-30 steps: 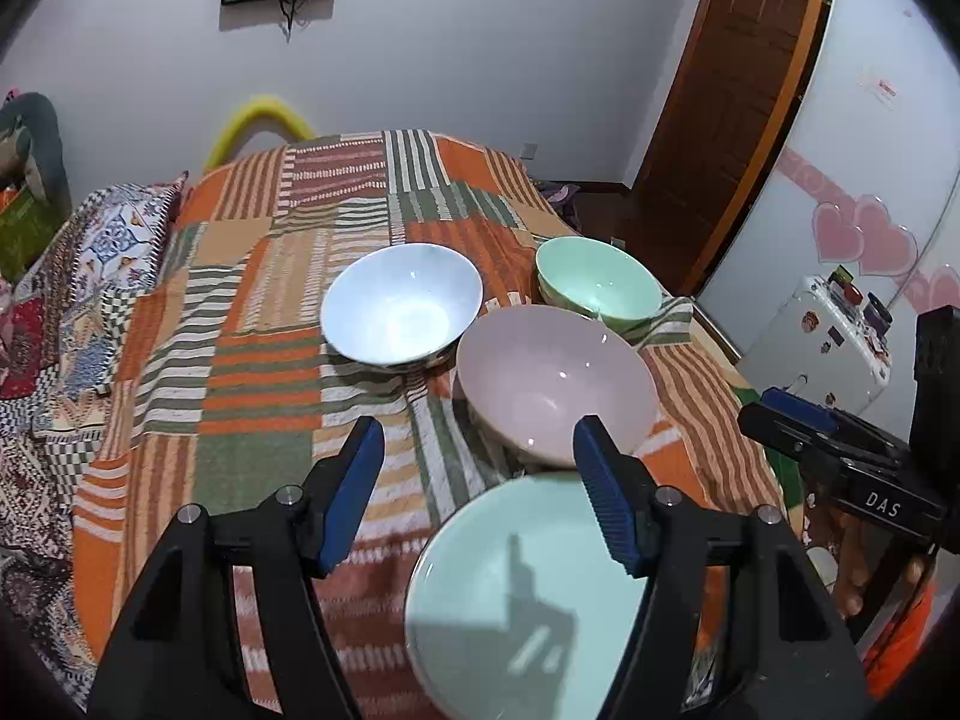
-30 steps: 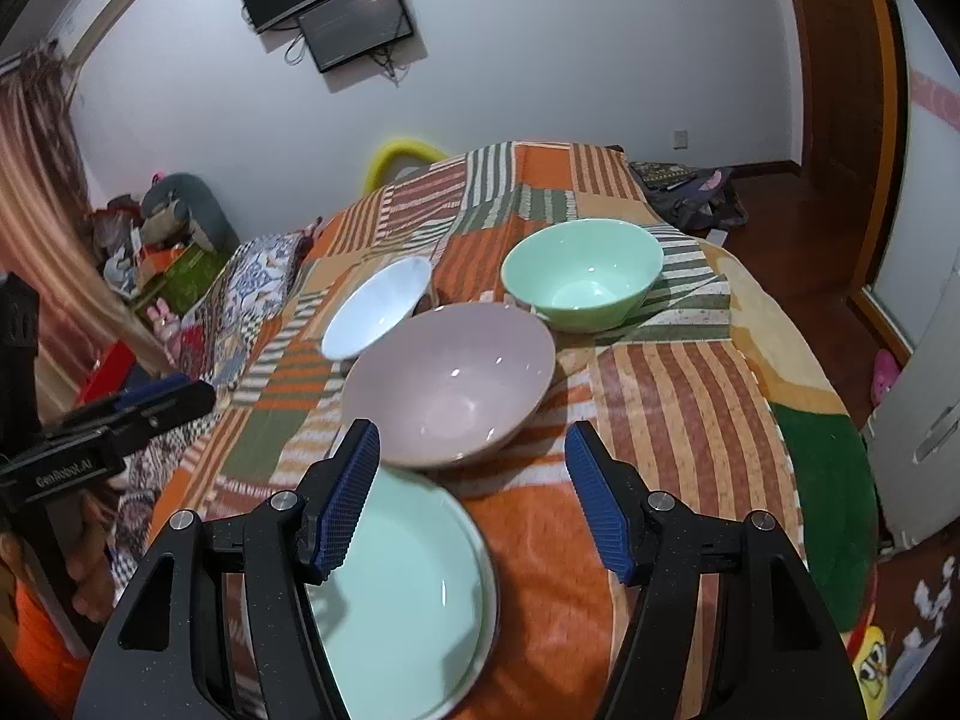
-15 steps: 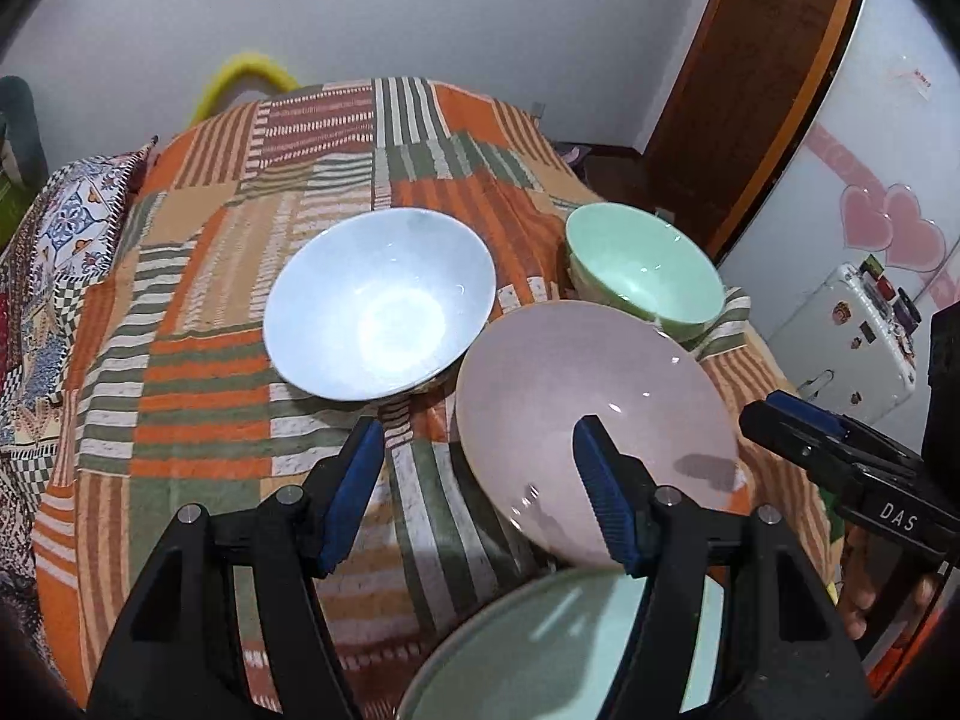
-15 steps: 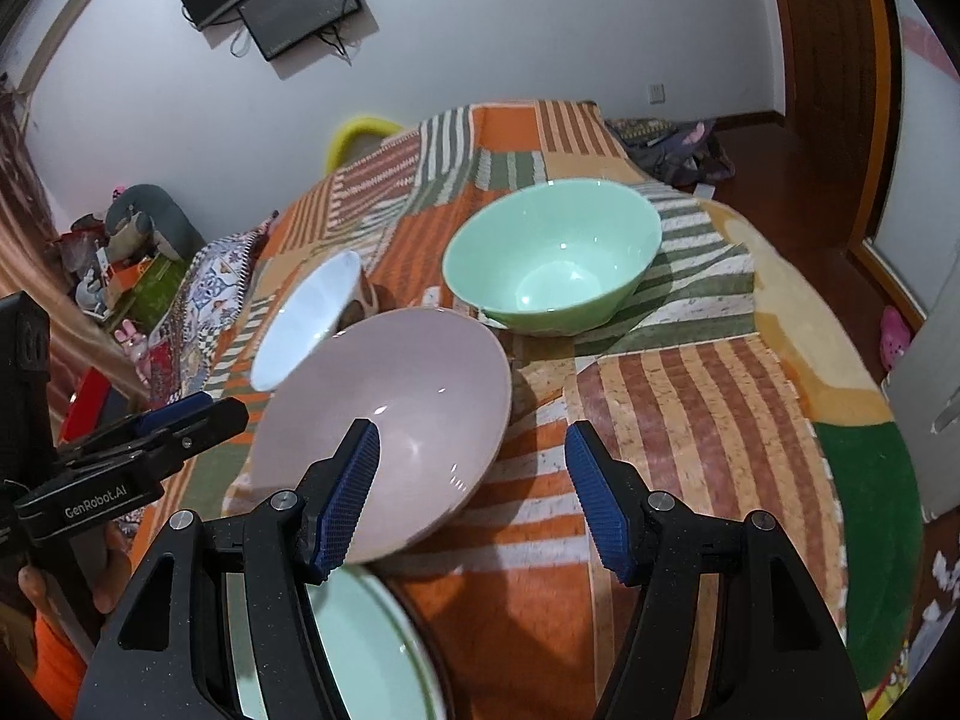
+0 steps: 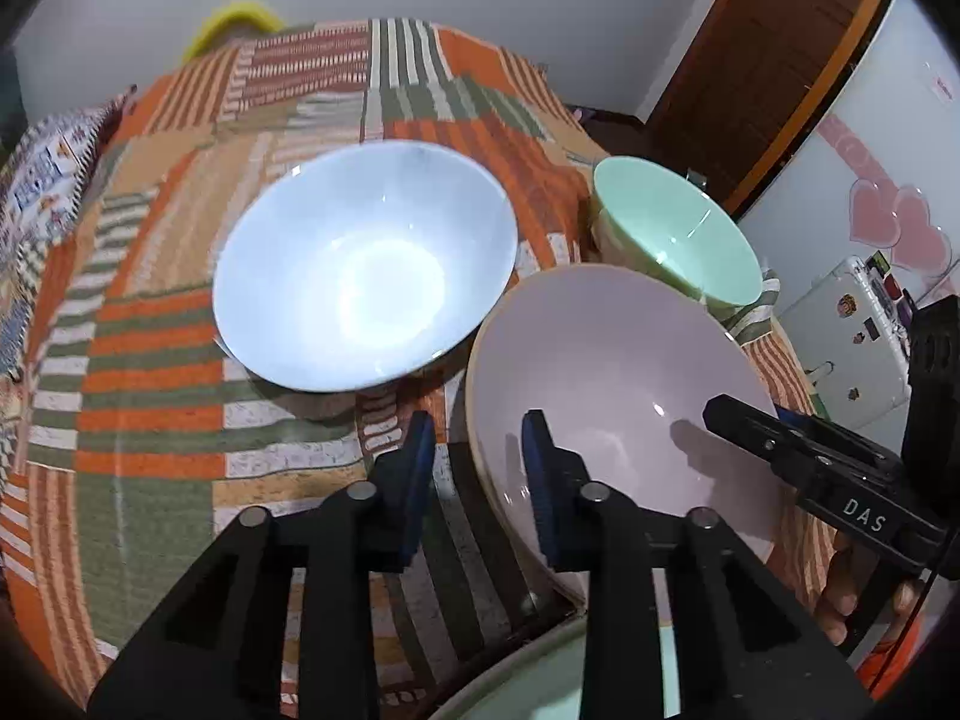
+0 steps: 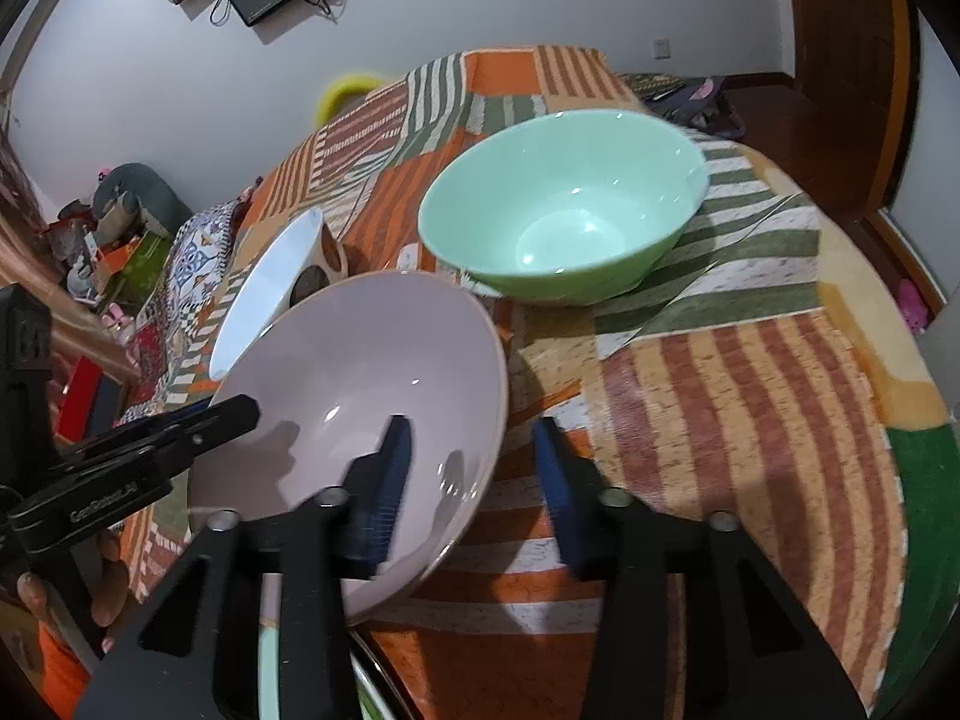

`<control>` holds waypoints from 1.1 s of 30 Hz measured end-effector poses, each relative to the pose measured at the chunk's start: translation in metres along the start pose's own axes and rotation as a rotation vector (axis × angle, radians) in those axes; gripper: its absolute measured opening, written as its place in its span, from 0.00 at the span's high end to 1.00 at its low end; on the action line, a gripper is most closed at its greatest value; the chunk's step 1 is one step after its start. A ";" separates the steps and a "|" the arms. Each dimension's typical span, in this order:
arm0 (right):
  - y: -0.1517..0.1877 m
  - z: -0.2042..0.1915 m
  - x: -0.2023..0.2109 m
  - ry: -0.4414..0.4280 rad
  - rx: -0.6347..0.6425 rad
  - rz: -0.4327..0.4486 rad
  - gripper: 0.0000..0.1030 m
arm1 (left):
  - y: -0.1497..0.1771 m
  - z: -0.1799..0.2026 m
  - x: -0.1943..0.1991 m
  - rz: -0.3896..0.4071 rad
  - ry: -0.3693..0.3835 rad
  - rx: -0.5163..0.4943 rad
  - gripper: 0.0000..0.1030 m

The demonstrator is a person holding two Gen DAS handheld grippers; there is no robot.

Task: Organize plates and bowls
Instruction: 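Close both grippers on the pink bowl rim, then lift the pink bowl and carry it past the plate stack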

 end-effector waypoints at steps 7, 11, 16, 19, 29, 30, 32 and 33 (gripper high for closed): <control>0.001 0.000 -0.003 -0.006 0.004 -0.002 0.82 | 0.005 0.003 -0.007 -0.023 0.056 0.024 0.85; 0.000 -0.002 0.002 0.001 0.012 0.007 0.83 | 0.008 0.007 -0.004 -0.021 0.013 -0.001 0.85; -0.001 -0.004 0.009 -0.006 0.004 0.018 0.83 | 0.010 0.013 0.007 -0.002 0.027 0.004 0.85; -0.002 -0.004 0.018 -0.001 0.007 0.037 0.83 | 0.011 0.020 0.015 0.009 0.030 -0.008 0.85; -0.006 -0.015 0.053 0.003 0.032 0.109 0.83 | 0.016 0.038 0.056 0.073 0.033 -0.035 0.85; -0.006 -0.018 0.056 0.001 0.037 0.118 0.83 | 0.017 0.039 0.061 0.083 0.034 -0.033 0.85; -0.005 -0.024 0.062 -0.004 0.045 0.131 0.83 | 0.019 0.041 0.072 0.100 0.031 -0.038 0.85; -0.005 -0.027 0.066 -0.008 0.051 0.138 0.83 | 0.021 0.043 0.079 0.111 0.029 -0.041 0.85</control>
Point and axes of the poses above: each gripper's, at about its wrist camera, not at the fingertips, and x roughly against the way its jaws point, z to its right, y to its underside, the point moved 6 cm from there along -x, roughly the way its jaws point, and after that the axes turned 10 degrees about y, right-handed, at the moved point
